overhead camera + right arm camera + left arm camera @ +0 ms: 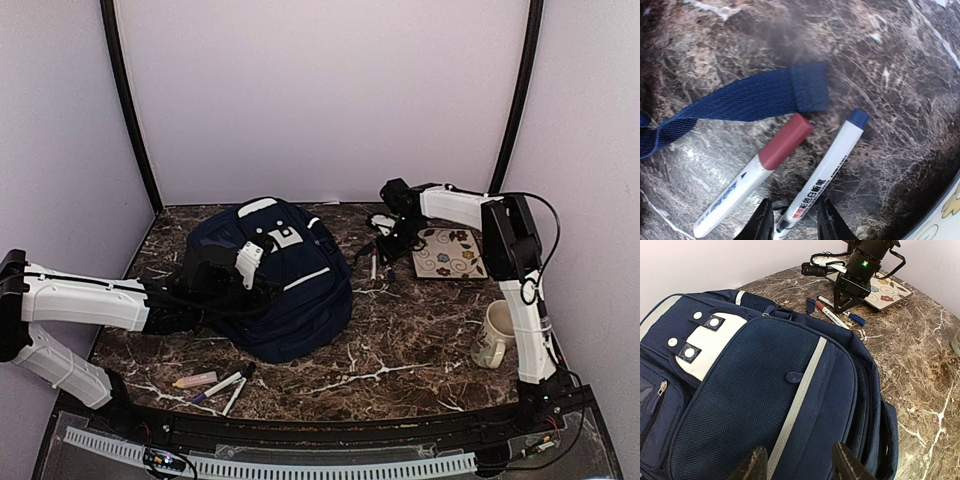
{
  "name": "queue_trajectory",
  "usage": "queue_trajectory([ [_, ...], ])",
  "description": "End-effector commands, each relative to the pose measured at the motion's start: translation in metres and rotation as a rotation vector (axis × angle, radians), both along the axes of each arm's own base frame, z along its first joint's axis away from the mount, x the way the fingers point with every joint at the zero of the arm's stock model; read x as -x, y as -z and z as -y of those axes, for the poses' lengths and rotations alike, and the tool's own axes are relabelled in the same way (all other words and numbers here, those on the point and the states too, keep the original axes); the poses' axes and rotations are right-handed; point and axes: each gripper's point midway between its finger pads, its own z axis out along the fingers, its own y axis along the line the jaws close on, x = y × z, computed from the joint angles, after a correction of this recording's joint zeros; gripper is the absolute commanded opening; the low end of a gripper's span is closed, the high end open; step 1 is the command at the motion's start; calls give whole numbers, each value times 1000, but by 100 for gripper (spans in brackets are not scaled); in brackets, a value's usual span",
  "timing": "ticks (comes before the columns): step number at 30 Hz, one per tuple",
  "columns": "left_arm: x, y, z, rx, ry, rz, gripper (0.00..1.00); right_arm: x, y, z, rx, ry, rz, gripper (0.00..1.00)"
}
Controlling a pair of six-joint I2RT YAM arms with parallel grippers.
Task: Pack the student bag
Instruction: Pick up the pencil case from the center of the board.
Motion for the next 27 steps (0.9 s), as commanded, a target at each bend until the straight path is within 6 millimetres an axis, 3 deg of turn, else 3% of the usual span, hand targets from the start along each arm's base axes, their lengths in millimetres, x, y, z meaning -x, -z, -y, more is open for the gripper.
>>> queue_trajectory([
  [1, 0, -6, -8, 11, -28, 11, 47, 2, 6, 17, 110, -4, 25, 31],
  [10, 1, -9, -15, 4, -49, 23, 47, 21, 15, 12, 66, -26, -54, 20],
  [13, 2, -9, -16, 6, -47, 16, 47, 23, 8, 11, 37, -19, -53, 18],
  [18, 5, -10, -21, 14, -58, 18, 47, 25, -12, 14, 15, -13, -26, 13],
  [23, 5, -12, -24, 11, -66, 27, 48, 26, -45, 13, -46, -10, 26, 11],
  [27, 3, -13, -27, -1, -81, 37, 48, 34, -80, -8, -183, -75, 43, 11],
])
